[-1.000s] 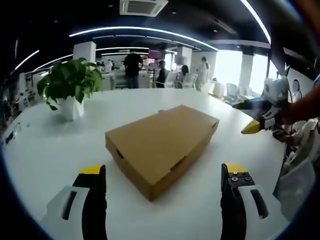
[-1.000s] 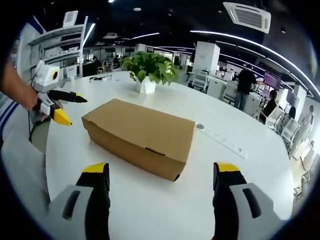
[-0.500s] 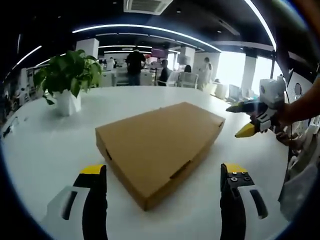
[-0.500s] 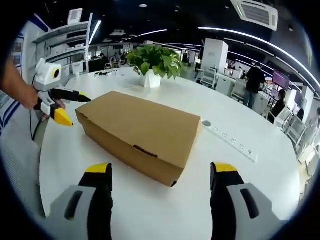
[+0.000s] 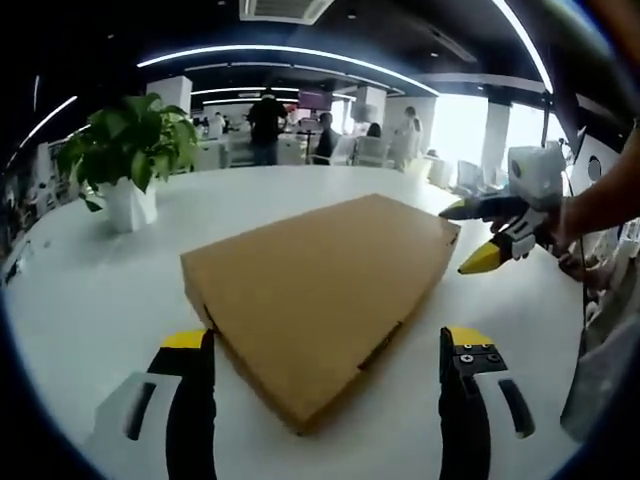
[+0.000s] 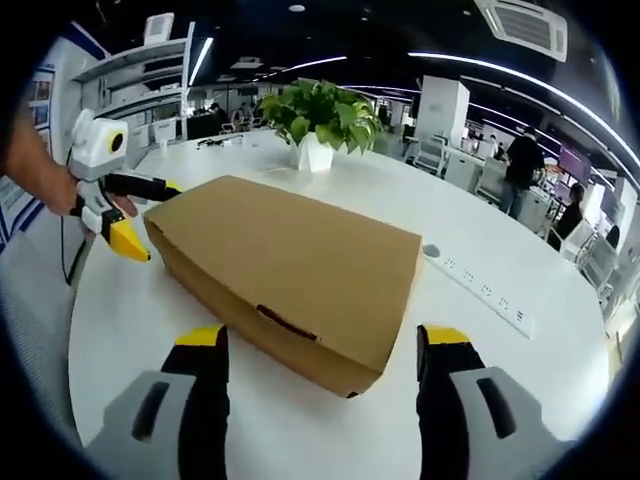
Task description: Operate the shoe box by opening the lid, removing the specified soft item, and placing it in the target area until the item is outside and the box remains undamaged.
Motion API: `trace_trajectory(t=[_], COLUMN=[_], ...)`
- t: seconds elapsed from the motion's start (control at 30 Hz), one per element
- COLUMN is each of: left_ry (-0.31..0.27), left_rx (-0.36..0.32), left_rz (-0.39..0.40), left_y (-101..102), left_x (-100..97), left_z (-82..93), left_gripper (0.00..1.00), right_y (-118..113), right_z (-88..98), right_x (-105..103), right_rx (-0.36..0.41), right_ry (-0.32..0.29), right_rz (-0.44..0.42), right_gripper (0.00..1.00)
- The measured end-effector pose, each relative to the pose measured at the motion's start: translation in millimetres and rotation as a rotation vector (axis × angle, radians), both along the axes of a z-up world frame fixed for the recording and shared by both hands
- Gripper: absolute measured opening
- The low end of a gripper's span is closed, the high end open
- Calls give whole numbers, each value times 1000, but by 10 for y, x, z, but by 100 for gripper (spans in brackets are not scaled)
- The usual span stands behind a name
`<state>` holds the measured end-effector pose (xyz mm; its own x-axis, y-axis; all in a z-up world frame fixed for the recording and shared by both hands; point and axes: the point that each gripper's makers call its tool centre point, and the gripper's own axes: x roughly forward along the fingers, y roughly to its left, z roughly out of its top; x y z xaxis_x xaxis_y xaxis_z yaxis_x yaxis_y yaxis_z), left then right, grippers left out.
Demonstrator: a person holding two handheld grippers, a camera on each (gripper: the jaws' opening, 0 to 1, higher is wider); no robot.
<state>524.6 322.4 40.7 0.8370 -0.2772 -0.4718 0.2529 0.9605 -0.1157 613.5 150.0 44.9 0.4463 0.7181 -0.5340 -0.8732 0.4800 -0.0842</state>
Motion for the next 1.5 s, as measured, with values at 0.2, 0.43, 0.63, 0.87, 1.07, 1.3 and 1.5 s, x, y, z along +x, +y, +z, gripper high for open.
trace_trajectory(t=[0.2,0.43,0.63,0.87,1.07,1.3,1.5], left_ry=[13,28,16,13,15,21,26], left_rx=[9,37,51,51,53,60,71], left_rz=[20,30,39,30,13,-23,-84], left_y=[37,73,99,107,103,67,-38], left_x=[60,98,129,138,134,122,54], left_z=[-69,-146,-153,-154,-147,-150,-154], left_gripper=[96,93,90,90,89,91,92], right_y=[15,81,77,81,61,-46,-169], right_z=[-59,-134,-124,-127,-127,-105,-104], right_x=[96,60,62,56,14,-146,-364], right_rx=[-2,-8,-2,-5,-16,-14,-9], right_ry=[15,35,35,36,43,53,57], right_rz=[12,65,68,60,45,14,-27], right_gripper=[70,65,63,63,63,61,62])
